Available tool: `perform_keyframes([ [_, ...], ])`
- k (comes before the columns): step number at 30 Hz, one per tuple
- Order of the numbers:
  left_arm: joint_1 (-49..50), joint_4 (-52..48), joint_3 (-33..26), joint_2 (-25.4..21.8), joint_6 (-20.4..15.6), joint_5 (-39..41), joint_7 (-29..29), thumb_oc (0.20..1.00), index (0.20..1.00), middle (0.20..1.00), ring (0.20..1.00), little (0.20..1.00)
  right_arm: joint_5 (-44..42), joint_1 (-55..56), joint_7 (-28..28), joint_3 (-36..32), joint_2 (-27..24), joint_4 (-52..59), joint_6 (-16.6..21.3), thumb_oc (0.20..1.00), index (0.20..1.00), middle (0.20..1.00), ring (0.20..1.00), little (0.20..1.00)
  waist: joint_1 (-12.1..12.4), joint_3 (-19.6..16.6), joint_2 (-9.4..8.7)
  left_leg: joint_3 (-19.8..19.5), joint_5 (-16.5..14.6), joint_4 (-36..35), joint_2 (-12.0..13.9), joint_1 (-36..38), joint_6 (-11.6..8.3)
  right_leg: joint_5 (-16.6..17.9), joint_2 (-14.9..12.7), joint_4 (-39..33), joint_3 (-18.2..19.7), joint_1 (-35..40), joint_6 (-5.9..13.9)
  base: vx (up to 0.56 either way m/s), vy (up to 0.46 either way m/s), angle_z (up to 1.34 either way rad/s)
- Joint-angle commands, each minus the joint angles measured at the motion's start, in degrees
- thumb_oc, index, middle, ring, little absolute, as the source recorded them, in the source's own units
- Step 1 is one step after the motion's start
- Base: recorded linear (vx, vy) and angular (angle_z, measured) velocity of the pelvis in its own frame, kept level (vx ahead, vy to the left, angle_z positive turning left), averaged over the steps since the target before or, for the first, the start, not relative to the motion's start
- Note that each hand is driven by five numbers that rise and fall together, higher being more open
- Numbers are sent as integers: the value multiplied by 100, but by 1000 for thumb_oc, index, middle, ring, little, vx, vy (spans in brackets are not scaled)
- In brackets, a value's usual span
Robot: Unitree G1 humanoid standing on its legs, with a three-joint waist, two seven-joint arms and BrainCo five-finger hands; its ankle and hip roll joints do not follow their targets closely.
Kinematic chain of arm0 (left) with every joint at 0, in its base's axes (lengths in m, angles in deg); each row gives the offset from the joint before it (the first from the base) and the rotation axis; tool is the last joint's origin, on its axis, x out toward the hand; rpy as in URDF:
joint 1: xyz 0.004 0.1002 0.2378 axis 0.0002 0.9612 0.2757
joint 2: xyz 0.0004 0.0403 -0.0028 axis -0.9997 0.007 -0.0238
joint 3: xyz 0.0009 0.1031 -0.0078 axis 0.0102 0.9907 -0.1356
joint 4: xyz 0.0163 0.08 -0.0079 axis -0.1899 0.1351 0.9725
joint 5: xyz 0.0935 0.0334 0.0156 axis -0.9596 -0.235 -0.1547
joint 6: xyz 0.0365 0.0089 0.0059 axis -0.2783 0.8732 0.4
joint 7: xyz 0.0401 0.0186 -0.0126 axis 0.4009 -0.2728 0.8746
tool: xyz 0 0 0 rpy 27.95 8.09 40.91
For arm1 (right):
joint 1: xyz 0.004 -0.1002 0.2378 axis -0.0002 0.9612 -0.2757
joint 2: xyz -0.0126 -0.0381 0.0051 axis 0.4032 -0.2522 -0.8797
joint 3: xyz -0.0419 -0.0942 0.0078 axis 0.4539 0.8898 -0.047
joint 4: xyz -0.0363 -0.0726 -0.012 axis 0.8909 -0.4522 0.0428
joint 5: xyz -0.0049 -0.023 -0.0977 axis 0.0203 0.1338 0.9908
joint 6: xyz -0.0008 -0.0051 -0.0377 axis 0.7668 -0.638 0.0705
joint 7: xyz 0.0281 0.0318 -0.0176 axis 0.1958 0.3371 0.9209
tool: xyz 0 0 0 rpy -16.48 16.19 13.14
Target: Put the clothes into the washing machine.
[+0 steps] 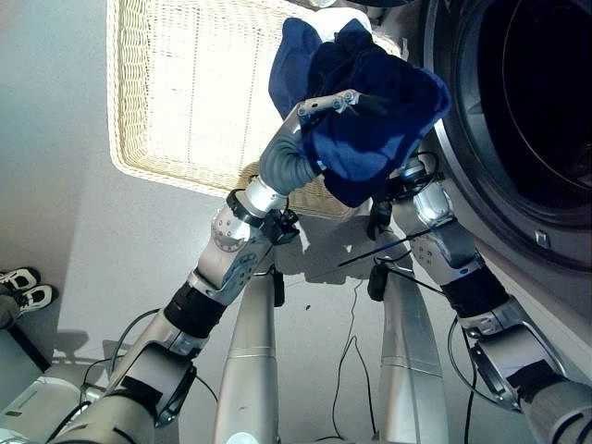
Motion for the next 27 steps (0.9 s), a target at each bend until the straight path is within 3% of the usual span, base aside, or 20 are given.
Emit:
perform_keyframes([
  [1, 2, -517, -162, 37, -458, -637, 601, 1000, 1000, 1000, 1000, 1000, -286, 120, 271, -74, -48, 914, 476, 200, 200, 200, 200, 200, -98, -100, 298, 23, -133, 210, -746, -60, 548, 369, 332, -403, -620, 323, 475, -34, -7, -1],
  [2, -51, -529, -186, 3, -441, -709, 731, 1000, 1000, 1000, 1000, 1000, -329, 69, 286, -100, -75, 954, 484, 200, 200, 200, 200, 200, -108, -100, 292, 56, 6, 190, -752, -217, 570, 507, 311, -457, -678, 190, 419, 0, 0, 0],
  [5, -14, -469, -242, -64, -401, -1106, 1370, 1000, 1000, 1000, 1000, 1000, -412, 123, 360, -155, -91, 1027, 562, 200, 200, 200, 200, 200, -108, -100, 289, 48, 13, 190, -746, -231, 575, 505, 306, -445, -684, 174, 422, 0, 0, 0],
  [7, 96, -427, -260, -101, -384, -1283, 1702, 1000, 1000, 1000, 1000, 1000, -479, 215, 382, -164, -98, 1043, 617, 200, 200, 200, 200, 200, -92, -100, 293, 6, -124, 219, -740, -86, 553, 367, 325, -387, -637, 304, 479, 18, -8, 0],
  [9, 75, -335, -303, -235, -240, -1843, 2569, 1000, 1000, 1000, 1000, 1000, -651, 211, 479, -209, -123, 1092, 676, 200, 200, 200, 200, 200, -96, -100, 289, 30, 7, 215, -741, -243, 572, 486, 301, -430, -701, 179, 425, 0, 0, 0],
  [10, 154, -228, -329, -310, -101, -2338, 3232, 1000, 1000, 1000, 1000, 1000, -735, 289, 523, -214, -118, 1095, 685, 200, 200, 200, 200, 200, -76, -100, 298, -10, -130, 244, -729, -88, 556, 339, 312, -359, -653, 314, 481, 0, 0, 0],
  [15, 194, -25, -448, -565, 162, -3271, 4393, 1000, 1000, 1000, 1000, 1000, -799, 329, 525, -287, -188, 1134, 745, 200, 200, 200, 200, 200, -46, -100, 291, -25, -120, 241, -705, -89, 552, 316, 291, -351, -684, 329, 488, 0, -5, 0],
  [16, 143, -14, -477, -614, 178, -3394, 4511, 1000, 1000, 1000, 1000, 1000, -798, 280, 513, -313, -208, 1152, 764, 200, 200, 200, 200, 200, -50, -100, 286, 6, 7, 224, -709, -239, 569, 442, 267, -401, -746, 203, 436, -32, -14, 1],
  [19, 151, 62, -518, -810, 493, -4127, 4792, 1000, 1000, 1000, 1000, 1000, -871, 319, 420, -391, -284, 1140, 861, 200, 200, 200, 200, 200, -19, -100, 300, -19, -94, 252, -696, -106, 542, 330, 264, -347, -723, 329, 482, 0, 0, 0],
  [21, 102, 54, -531, -831, 521, -4166, 4820, 1000, 1000, 1000, 1000, 1000, -882, 285, 426, -410, -301, 1148, 883, 200, 200, 200, 200, 200, -26, -100, 296, 12, -2, 238, -697, -218, 555, 420, 248, -380, -773, 231, 443, 0, 0, 0],
  [22, 143, 79, -511, -835, 571, -4209, 4823, 1000, 1000, 1000, 1000, 1000, -898, 343, 430, -401, -295, 1128, 893, 200, 200, 200, 200, 200, -19, -100, 301, -18, -129, 259, -690, -69, 533, 294, 267, -327, -714, 360, 497, 34, -2, 1],
  [25, 143, 79, -511, -835, 571, -4209, 4823, 1000, 1000, 1000, 1000, 1000, -898, 343, 430, -401, -295, 1128, 893, 200, 200, 200, 200, 200, -19, -100, 301, -18, -129, 259, -690, -69, 533, 294, 267, -327, -714, 360, 497, 11, -1, 0],
  [26, -19, 190, -490, -993, 940, -4736, 5113, 1000, 1000, 1000, 1000, 1000, -942, 316, 434, -476, -333, 1147, 997, 200, 200, 200, 200, 200, -42, -100, 292, 25, -4, 244, -674, -209, 544, 416, 247, -351, -770, 233, 454, 0, 0, 0],
  [27, -19, 190, -490, -993, 940, -4736, 5113, 1000, 1000, 1000, 1000, 1000, -942, 316, 434, -476, -333, 1147, 997, 200, 200, 200, 200, 200, -42, -100, 292, 25, -4, 244, -674, -209, 544, 416, 247, -351, -770, 233, 454, 0, 0, 0],
])
